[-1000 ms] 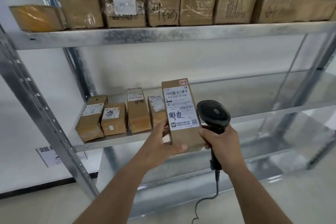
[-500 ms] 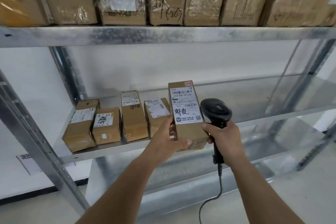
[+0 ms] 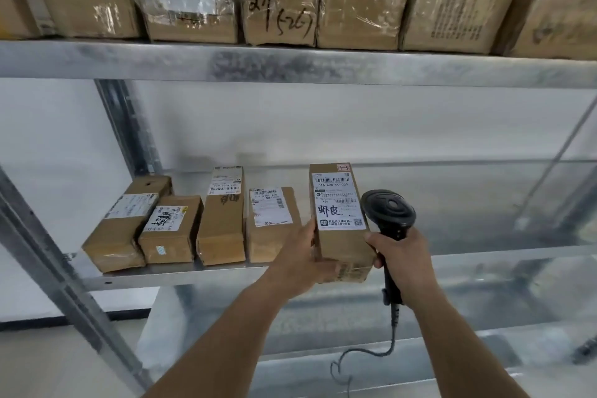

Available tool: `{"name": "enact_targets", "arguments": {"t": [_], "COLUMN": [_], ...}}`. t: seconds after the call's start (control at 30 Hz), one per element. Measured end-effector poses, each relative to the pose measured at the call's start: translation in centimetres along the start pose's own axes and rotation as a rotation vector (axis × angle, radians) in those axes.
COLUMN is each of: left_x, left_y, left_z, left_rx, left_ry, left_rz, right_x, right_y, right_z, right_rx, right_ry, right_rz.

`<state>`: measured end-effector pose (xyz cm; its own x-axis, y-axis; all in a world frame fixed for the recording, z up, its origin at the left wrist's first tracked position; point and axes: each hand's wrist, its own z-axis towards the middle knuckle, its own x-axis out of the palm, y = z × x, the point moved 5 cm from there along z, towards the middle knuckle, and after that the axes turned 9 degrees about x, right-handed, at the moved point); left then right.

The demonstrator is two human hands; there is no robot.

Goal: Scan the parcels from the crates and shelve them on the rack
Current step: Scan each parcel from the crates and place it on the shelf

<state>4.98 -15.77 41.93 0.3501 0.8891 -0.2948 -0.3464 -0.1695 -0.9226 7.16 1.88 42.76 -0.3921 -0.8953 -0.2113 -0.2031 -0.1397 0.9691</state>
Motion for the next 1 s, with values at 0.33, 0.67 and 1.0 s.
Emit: {"name": "enact_targets", "arguments": {"t": [0.33, 0.67, 1.0], "left_x": [3.3, 2.4, 0.6], "left_y": [4.5, 6.1, 5.2], "left_z": [0.9, 2.1, 4.5], "left_rx": [-0.206, -0.294, -0.037], "left_ry": [-0.264, -0.374, -0.56], "left_rz": [0.144, 0.584, 1.399], "right_x": [0.9, 2.7, 5.3], "right_y": [-4.0, -3.6, -3.1], "right_z": [6.9, 9.2, 12.0], "right_rx": [0.069, 0.063, 0.055], "right_ry": [0.243, 0.252, 0.268], "right_rz": [-0.133, -0.175, -0.224]}}
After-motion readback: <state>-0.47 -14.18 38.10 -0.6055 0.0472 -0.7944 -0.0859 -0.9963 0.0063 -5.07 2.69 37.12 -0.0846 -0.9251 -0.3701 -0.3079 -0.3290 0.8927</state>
